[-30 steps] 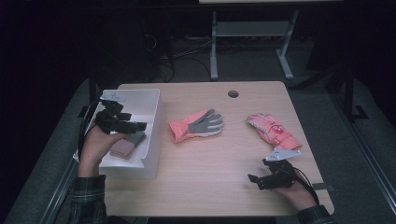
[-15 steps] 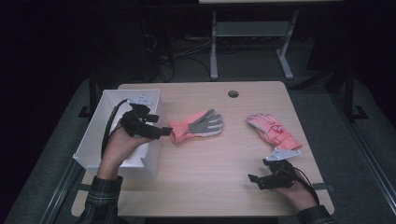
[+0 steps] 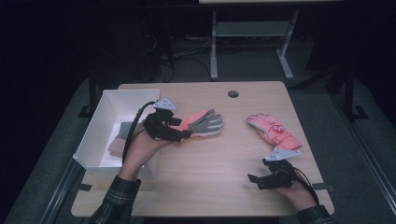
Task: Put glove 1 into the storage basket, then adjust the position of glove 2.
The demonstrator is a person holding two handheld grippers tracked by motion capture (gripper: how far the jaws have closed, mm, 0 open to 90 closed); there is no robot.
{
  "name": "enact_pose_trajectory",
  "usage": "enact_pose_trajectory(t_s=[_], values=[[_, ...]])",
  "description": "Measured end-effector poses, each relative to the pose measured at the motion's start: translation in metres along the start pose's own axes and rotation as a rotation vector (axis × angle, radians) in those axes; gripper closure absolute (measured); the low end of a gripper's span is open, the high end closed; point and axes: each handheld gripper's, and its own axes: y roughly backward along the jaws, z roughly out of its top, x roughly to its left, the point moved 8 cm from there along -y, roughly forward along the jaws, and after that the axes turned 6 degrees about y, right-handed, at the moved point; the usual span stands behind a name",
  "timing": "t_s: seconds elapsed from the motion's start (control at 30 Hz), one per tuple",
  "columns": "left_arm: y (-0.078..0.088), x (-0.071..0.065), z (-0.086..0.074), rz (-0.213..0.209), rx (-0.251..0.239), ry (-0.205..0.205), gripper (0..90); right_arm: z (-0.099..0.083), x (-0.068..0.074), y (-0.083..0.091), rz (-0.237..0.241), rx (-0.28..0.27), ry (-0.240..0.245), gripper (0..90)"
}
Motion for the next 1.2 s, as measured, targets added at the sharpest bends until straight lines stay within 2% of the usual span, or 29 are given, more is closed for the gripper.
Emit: enact_pose_trajectory(t_s=[0.1,0.2,0.27,0.3,0.37,0.43,0.5,0.6,0.67,0.7,0.77,0.8,0.83,0.9,0.97,1.0,1.1,1.2], values=[[-0.012,-0.003,0.003,0.024,0.001,-0.028,51.2,0.0,0.0,0.0,0.0,-0.001,0.0,13.0],[-0.019,-0.005,0.006,0.027,0.002,-0.016,63.2,0.001,0.0,0.001,0.0,-0.001,0.001,13.0],[-0.03,-0.005,0.009,0.053,-0.003,-0.034,71.7,0.001,0.001,0.001,0.002,-0.003,0.001,13.0],[-0.03,-0.005,0.009,0.053,-0.003,-0.034,75.5,0.001,0.001,0.001,0.003,-0.004,0.004,13.0],[-0.042,-0.003,0.01,0.053,0.007,-0.014,84.5,0.001,0.001,0.001,0.004,-0.006,0.006,13.0],[-0.046,0.0,0.01,0.053,0.01,-0.006,89.6,0.0,0.001,0.001,0.004,-0.003,0.008,13.0],[-0.061,0.007,0.007,0.071,0.033,0.01,89.6,0.0,0.002,0.002,0.005,-0.006,0.012,13.0],[-0.07,0.013,0.006,0.092,0.047,0.006,89.6,0.001,0.002,0.002,0.008,-0.008,0.008,13.0],[-0.081,0.025,0.005,0.138,0.055,-0.004,89.7,0.001,0.002,0.002,0.01,-0.006,0.012,13.0],[-0.081,0.025,0.005,0.138,0.055,-0.004,89.7,0.001,0.002,0.002,0.011,-0.006,0.012,13.0],[-0.092,0.038,0.004,0.164,0.055,0.024,89.7,0.001,0.002,0.002,0.012,-0.006,0.011,13.0],[-0.092,0.038,0.004,0.164,0.055,0.024,89.7,0.001,0.002,0.002,0.012,-0.006,0.01,13.0],[-0.099,0.046,0.003,0.174,0.057,0.037,89.7,0.001,0.002,0.002,0.013,-0.007,0.01,13.0],[-0.105,0.053,0.001,0.185,0.065,0.043,89.7,0.0,0.002,0.002,0.014,-0.003,0.014,13.0],[-0.108,0.055,0.0,0.19,0.068,0.046,89.7,0.0,0.002,0.001,0.016,-0.001,0.01,13.0],[-0.112,0.06,-0.002,0.208,0.079,0.041,89.7,0.0,0.002,0.001,0.016,-0.003,0.007,13.0],[-0.117,0.067,-0.004,0.226,0.083,0.047,89.7,0.0,0.002,0.001,0.018,-0.004,0.008,13.0],[-0.122,0.071,-0.005,0.225,0.081,0.059,89.7,0.0,0.002,0.001,0.019,-0.004,0.01,13.0]])
